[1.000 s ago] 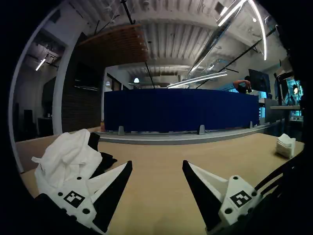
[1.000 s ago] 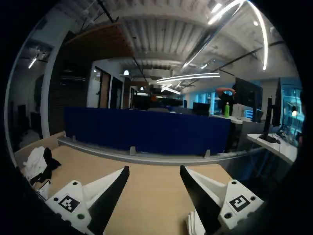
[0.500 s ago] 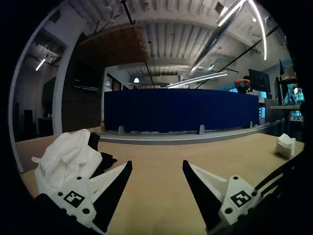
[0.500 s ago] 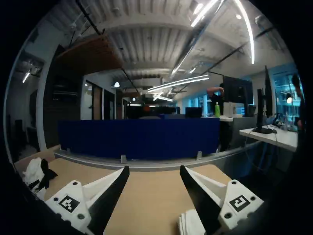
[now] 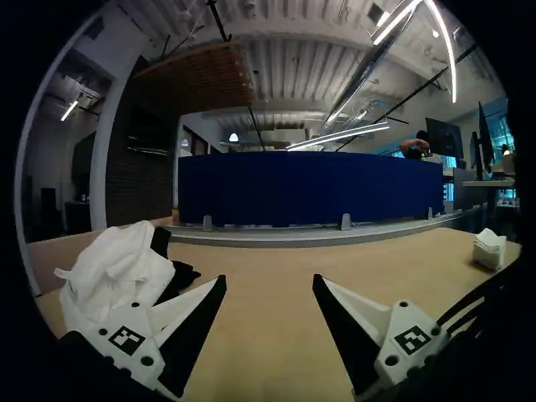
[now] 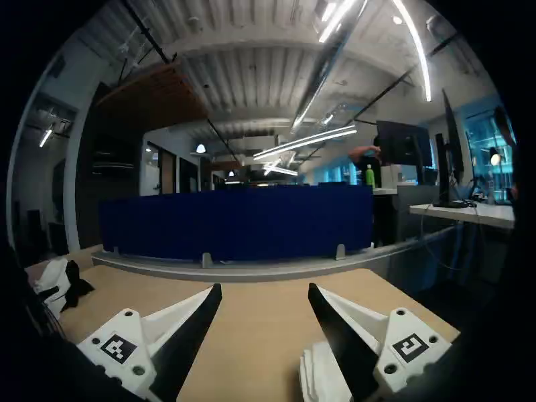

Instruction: Fold towel

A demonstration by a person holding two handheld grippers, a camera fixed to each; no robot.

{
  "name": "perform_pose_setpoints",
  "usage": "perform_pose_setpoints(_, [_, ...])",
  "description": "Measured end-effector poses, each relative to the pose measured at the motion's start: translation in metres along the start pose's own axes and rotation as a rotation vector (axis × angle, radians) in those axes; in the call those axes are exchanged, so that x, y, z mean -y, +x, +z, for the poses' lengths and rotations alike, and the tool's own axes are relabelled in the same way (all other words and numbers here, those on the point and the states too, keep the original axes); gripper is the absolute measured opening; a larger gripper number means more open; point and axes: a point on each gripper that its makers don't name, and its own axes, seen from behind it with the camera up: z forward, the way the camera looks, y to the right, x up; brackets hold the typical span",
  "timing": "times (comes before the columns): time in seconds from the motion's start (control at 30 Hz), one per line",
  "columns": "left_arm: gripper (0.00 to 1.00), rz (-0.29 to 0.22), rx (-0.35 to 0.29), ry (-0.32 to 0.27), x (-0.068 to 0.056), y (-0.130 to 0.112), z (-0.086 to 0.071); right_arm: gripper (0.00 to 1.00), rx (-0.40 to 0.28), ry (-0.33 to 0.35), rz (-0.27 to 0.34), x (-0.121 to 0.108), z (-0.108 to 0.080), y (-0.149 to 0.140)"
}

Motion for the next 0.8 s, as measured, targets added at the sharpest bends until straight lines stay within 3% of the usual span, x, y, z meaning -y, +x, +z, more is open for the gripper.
perform_pose_setpoints(0.5, [0.96,-0.001,0.000,0.000,0.000,0.001,0.000,1.00,0.020,-0.006,0.012,-0.012,0.013,-0.097])
perform_pose_setpoints(0.8, [0.96,-0.001,0.000,0.000,0.000,0.001,0.000,1.00,0.027,-0.006,0.039,-0.009,0.013,-0.122])
